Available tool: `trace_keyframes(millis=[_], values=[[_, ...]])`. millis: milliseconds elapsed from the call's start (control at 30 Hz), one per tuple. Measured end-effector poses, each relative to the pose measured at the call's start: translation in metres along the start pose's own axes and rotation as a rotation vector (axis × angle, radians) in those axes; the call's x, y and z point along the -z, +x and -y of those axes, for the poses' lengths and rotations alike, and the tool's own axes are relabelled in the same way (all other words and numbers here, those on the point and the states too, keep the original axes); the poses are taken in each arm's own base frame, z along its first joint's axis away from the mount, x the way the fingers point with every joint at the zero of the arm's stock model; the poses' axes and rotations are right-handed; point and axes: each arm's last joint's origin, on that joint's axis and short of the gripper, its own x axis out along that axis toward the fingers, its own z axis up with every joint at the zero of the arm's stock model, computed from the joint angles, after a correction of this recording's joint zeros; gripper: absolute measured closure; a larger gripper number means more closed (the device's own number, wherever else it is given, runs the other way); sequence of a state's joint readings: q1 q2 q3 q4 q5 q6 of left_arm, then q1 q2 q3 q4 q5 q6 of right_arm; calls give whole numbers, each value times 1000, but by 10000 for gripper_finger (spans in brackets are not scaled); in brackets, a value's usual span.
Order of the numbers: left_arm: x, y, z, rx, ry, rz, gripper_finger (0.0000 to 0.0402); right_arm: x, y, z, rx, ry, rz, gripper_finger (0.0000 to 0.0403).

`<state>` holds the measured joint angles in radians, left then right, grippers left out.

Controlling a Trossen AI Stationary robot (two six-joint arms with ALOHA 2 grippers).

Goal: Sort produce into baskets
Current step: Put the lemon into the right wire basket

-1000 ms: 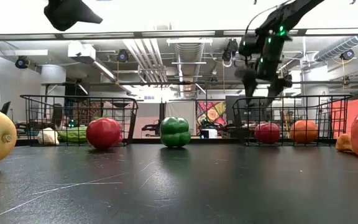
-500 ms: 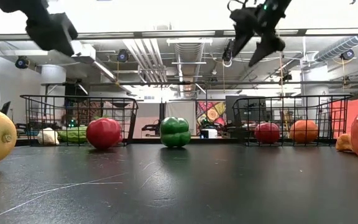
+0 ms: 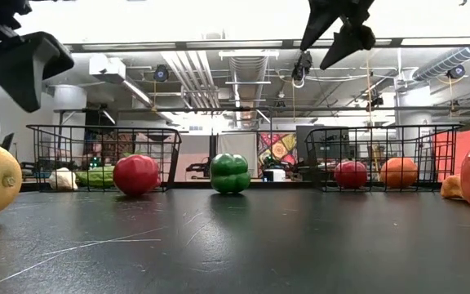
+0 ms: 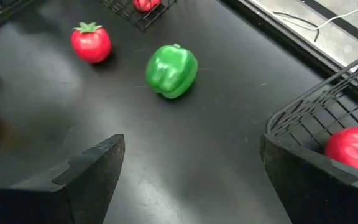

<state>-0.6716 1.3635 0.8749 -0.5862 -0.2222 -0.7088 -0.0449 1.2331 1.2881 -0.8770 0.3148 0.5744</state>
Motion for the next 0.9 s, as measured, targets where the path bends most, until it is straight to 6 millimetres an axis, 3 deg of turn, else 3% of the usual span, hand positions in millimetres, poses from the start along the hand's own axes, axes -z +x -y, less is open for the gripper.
trace_keyframes(millis=[433, 900], values=[[13, 18, 12, -33, 18, -64, 80, 5, 6, -10, -6, -20, -24, 39], [18, 31, 10, -77, 33, -68, 81, 6, 23, -17, 8, -34, -50, 39]])
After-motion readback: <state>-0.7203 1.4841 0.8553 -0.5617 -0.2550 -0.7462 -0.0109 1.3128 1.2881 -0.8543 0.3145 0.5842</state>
